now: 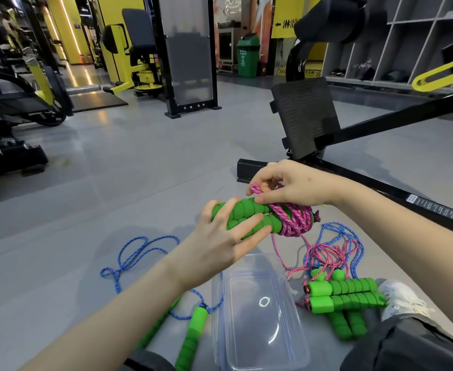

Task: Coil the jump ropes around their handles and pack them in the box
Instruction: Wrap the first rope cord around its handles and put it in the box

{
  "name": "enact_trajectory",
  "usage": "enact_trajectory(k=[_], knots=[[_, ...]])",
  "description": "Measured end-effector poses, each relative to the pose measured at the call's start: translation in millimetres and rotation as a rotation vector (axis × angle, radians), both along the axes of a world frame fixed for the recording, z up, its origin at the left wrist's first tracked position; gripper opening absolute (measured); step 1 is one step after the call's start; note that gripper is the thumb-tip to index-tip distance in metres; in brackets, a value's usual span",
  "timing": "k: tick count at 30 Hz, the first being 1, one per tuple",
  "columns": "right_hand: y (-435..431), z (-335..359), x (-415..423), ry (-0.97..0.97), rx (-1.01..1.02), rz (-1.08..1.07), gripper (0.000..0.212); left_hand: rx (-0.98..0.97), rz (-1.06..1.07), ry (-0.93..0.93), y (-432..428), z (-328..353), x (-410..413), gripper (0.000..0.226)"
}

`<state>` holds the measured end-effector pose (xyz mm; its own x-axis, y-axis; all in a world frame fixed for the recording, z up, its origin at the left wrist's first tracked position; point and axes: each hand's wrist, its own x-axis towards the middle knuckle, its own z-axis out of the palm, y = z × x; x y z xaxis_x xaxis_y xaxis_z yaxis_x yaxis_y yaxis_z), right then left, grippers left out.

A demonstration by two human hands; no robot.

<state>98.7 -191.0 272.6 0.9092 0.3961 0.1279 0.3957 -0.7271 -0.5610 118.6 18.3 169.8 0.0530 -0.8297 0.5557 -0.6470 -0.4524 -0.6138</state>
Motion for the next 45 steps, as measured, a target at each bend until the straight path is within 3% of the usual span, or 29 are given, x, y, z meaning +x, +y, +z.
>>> enact_trajectory(k=[9, 14, 16, 20, 26, 30, 34, 41, 45], knots=[[-11, -1, 1, 0.180, 0.381, -0.064, 0.027, -0.042, -0.064, -0.018, 0, 2, -2, 0.042], [-10, 2, -1, 0.164, 0.309, -0.073, 0.022, -0.084, -0.082, -0.057, -1, 4, 1, 0.040], [-8, 4, -1, 0.072, 0.250, -0.156, 0.028, -0.110, -0.076, -0.063, 0, 3, 1, 0.041], [7, -3, 3, -0.321, -0.034, -0.297, 0.024, -0.165, -0.024, -0.093, 2, 1, 4, 0.045], [18, -23, 3, -0.604, -0.084, -0.257, 0.025, -0.198, -0.007, -0.128, 7, -3, 8, 0.045], [29, -26, 2, -0.586, -0.033, -0.350, 0.017, -0.233, 0.004, -0.148, 8, -5, 10, 0.044], [37, -17, 1, -0.580, -0.010, -0.576, 0.030, -0.257, 0.039, -0.165, 7, -1, 12, 0.044], [41, -15, -5, -0.451, -0.321, -0.603, 0.039, -0.232, 0.038, -0.208, 8, -5, 13, 0.041], [46, -18, -1, -0.305, -0.142, -0.571, 0.031, -0.289, 0.063, -0.200, 11, -2, 18, 0.043]])
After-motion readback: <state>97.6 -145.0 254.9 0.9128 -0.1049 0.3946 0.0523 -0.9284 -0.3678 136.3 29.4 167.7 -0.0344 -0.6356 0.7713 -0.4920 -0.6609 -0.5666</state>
